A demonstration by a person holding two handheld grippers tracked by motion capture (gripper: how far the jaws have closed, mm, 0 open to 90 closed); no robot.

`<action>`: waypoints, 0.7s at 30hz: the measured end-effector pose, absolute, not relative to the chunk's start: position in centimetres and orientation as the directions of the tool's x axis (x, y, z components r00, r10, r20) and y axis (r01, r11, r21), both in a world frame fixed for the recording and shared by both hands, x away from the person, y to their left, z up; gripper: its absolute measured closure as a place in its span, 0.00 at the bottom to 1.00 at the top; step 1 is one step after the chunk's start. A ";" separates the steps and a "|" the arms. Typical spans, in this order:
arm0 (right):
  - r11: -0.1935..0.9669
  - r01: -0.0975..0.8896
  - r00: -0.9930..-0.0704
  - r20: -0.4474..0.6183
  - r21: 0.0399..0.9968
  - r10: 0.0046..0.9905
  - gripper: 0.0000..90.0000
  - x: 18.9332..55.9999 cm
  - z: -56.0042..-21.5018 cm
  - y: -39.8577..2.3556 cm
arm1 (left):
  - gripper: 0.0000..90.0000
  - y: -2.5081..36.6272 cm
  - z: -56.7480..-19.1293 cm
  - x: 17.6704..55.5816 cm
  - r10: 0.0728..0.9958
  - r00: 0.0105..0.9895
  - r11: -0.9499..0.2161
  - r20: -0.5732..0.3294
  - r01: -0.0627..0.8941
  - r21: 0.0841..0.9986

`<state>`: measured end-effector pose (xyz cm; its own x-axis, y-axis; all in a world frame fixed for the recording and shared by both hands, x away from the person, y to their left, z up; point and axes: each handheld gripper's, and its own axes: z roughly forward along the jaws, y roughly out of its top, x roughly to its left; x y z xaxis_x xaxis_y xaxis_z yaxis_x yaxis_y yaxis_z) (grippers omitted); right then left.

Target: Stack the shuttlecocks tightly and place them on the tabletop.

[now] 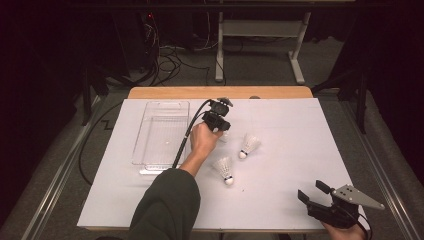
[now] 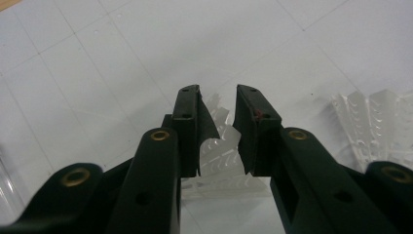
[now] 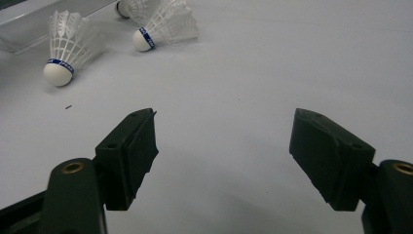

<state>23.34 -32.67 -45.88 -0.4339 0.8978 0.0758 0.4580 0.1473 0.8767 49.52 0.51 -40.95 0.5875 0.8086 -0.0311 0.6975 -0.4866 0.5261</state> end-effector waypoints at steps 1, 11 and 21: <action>0.147 0.458 -0.434 0.076 0.877 0.898 0.29 23.3 -45.9 -32.7 | 0.78 0.5 -41.0 49.5 0.809 0.588 -0.487 -0.031 0.697 0.526; 0.151 0.459 -0.435 0.074 0.875 0.897 0.29 23.4 -45.9 -32.7 | 0.69 0.5 -41.1 49.5 0.806 0.591 -0.492 -0.035 0.701 0.516; 0.150 0.460 -0.435 0.074 0.875 0.897 0.29 23.4 -45.9 -32.7 | 0.66 0.5 -41.1 49.5 0.807 0.589 -0.492 -0.032 0.702 0.515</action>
<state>23.37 -32.67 -45.91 -0.4349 0.8974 0.0742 0.4596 0.1503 0.8753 49.54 0.53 -41.11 0.5894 0.8072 -0.0320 0.7019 -0.4921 0.5149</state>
